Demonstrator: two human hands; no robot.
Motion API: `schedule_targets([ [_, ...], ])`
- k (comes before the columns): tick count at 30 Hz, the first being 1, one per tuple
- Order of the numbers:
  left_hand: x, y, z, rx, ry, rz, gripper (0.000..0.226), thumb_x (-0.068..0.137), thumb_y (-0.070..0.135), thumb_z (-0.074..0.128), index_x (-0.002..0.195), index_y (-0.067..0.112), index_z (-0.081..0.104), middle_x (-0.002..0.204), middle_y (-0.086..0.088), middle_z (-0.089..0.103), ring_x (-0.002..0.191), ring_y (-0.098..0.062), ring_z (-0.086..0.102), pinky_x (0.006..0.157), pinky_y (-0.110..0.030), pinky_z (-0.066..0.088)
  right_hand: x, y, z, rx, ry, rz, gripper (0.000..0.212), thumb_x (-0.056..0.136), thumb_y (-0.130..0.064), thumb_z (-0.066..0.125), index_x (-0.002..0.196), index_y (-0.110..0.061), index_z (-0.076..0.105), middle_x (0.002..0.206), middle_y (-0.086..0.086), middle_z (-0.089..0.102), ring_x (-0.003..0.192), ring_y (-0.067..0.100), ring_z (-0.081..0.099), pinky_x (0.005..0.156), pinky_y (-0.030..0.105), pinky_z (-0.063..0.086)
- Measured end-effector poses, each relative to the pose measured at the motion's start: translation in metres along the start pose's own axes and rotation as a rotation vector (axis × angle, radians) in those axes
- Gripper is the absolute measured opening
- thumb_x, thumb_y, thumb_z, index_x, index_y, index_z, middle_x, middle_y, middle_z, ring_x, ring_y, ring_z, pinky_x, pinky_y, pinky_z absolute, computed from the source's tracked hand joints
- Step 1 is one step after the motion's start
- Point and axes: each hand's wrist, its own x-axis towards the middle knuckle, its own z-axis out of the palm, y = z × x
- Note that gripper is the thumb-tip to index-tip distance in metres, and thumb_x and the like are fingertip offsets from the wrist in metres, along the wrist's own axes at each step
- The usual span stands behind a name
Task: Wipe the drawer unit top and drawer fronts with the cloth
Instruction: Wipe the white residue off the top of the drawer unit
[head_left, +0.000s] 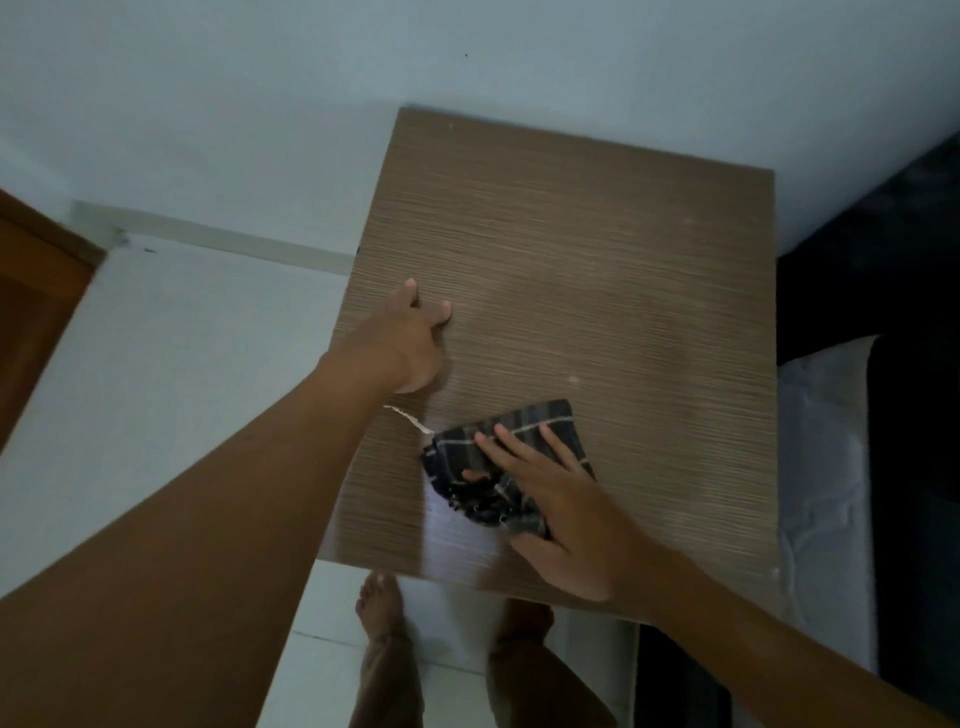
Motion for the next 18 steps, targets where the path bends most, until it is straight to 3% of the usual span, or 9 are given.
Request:
schedule_targets([
  [1,0.001,-0.001,0.001,-0.018,-0.006,0.005,0.064,0.094,0.012,0.047,0.152,0.032,0.026,0.164,0.001,-0.006,0.15,-0.024,0.001,0.12,-0.041,0.011,-0.005,-0.009,-0.006,0.164,0.0,0.106,0.053,0.094,-0.029,0.05,0.146,-0.031,0.038,0.152,-0.029,0.024,0.141,-0.014,0.0,0.116,0.019,0.003],
  [2,0.002,-0.003,0.0,-0.044,-0.01,0.01,0.064,0.094,0.012,0.047,0.151,0.031,0.028,0.164,0.0,-0.005,0.15,-0.024,0.002,0.12,-0.042,0.011,-0.007,-0.016,-0.014,0.313,0.01,0.207,0.042,0.094,-0.03,0.049,0.136,-0.032,0.051,0.141,-0.029,0.044,0.137,-0.012,0.023,0.111,0.017,0.021],
  [3,0.003,-0.004,-0.002,-0.079,-0.014,0.017,0.062,0.094,0.012,0.047,0.151,0.029,0.03,0.164,0.0,-0.002,0.15,-0.025,0.004,0.12,-0.041,0.012,-0.007,-0.023,-0.023,0.416,0.043,0.272,0.029,0.091,-0.031,0.048,0.115,-0.025,0.064,0.116,-0.019,0.065,0.117,-0.002,0.051,0.096,0.023,0.041],
  [4,0.004,-0.005,-0.005,-0.109,-0.008,0.03,0.058,0.095,0.013,0.047,0.149,0.027,0.035,0.164,-0.002,0.005,0.149,-0.025,0.01,0.12,-0.04,0.014,-0.004,-0.029,-0.034,0.444,0.118,0.308,0.028,0.087,-0.033,0.045,0.093,-0.014,0.065,0.089,-0.001,0.069,0.087,0.013,0.062,0.076,0.034,0.05],
  [6,0.005,-0.01,-0.011,-0.192,0.074,0.058,0.045,0.097,0.016,0.047,0.143,0.019,0.047,0.156,-0.005,0.031,0.142,-0.026,0.031,0.112,-0.031,0.024,0.006,-0.04,-0.059,0.444,0.251,0.324,0.031,0.083,-0.032,0.043,0.07,-0.004,0.051,0.063,0.015,0.053,0.057,0.024,0.047,0.054,0.038,0.04],
  [8,0.002,-0.02,-0.015,-0.338,0.277,0.033,0.04,0.098,0.023,0.048,0.137,0.016,0.054,0.142,-0.006,0.053,0.129,-0.021,0.049,0.101,-0.02,0.031,0.021,-0.048,-0.082,0.401,0.32,0.298,0.031,0.084,-0.031,0.043,0.062,-0.009,0.042,0.055,0.009,0.042,0.051,0.018,0.039,0.049,0.031,0.032],
  [12,-0.014,-0.051,-0.01,-0.491,0.64,-0.03,0.04,0.097,0.029,0.051,0.132,0.013,0.058,0.13,-0.005,0.062,0.117,-0.017,0.058,0.101,-0.026,0.042,0.066,-0.052,-0.114,0.249,0.376,0.264,0.031,0.094,-0.027,0.046,0.064,-0.02,0.042,0.053,-0.005,0.038,0.047,0.008,0.032,0.043,0.021,0.026],
  [16,-0.04,-0.082,0.01,-0.578,0.648,-0.219,0.039,0.096,0.024,0.052,0.132,0.01,0.058,0.131,-0.009,0.061,0.117,-0.019,0.058,0.096,-0.022,0.039,0.117,-0.056,-0.126,0.025,0.363,0.167,0.035,0.096,-0.027,0.044,0.062,-0.022,0.041,0.055,-0.004,0.041,0.044,0.005,0.033,0.04,0.014,0.025],
  [18,-0.054,-0.094,0.021,-0.648,0.548,-0.332,0.035,0.096,0.023,0.054,0.126,0.009,0.063,0.127,-0.009,0.064,0.114,-0.02,0.06,0.095,-0.022,0.039,0.146,-0.055,-0.125,-0.054,0.35,0.139,0.032,0.097,-0.03,0.044,0.067,-0.02,0.046,0.06,-0.003,0.046,0.051,0.009,0.038,0.045,0.021,0.03],
])
